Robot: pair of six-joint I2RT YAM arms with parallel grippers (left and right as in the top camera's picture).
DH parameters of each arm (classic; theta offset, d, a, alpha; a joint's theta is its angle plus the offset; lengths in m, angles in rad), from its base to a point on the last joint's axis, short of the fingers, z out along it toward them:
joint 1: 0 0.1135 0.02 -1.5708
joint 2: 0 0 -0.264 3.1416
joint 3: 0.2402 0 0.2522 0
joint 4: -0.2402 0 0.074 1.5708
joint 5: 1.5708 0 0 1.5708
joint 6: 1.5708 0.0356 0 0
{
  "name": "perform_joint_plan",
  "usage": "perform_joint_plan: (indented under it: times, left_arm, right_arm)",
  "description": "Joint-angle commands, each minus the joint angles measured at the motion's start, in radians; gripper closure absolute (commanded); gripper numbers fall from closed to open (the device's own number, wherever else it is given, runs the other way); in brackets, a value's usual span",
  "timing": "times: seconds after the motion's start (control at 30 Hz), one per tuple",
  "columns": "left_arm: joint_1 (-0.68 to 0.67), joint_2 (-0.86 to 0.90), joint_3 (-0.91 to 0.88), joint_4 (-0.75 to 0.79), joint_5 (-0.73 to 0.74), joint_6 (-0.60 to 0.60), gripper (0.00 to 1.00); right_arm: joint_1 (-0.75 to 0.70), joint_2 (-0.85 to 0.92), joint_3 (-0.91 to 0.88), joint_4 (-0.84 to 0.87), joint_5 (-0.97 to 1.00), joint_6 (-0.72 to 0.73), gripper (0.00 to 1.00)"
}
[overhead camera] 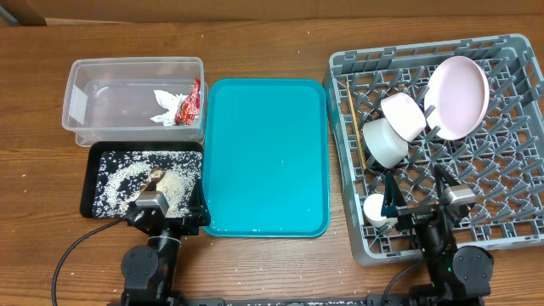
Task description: Sort waste into correct bins and load items into the dishwasher
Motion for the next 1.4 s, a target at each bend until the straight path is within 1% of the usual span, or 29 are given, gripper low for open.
perform_joint_plan:
  times: [0.0, 0.17, 0.37, 0.47, 1.37]
  left_arm:
    - [-0.009, -0.010, -0.012, 0.006, 0.000, 0.011, 0.00]
    - [-0.009, -0.011, -0.012, 0.006, 0.000, 0.011, 0.00]
    - [-0.009, -0.011, -0.012, 0.006, 0.000, 0.011, 0.00]
    - [-0.009, -0.010, -0.012, 0.006, 0.000, 0.011, 0.00]
    - [-0.009, -0.011, -0.012, 0.006, 0.000, 0.011, 0.00]
  right_arm:
    - [-0.005, -0.018, -0.066, 0.058, -0.017, 0.003, 0.00]
    - [-0.005, -0.018, -0.135, 0.125, -0.015, 0.003, 0.00]
    - [-0.002, -0.018, -0.133, 0.105, -0.013, 0.003, 0.00]
    - [-0.002, -0.018, -0.133, 0.068, -0.013, 0.003, 0.00]
    - [-0.002, -0.017, -0.132, 0.068, -0.013, 0.003, 0.00]
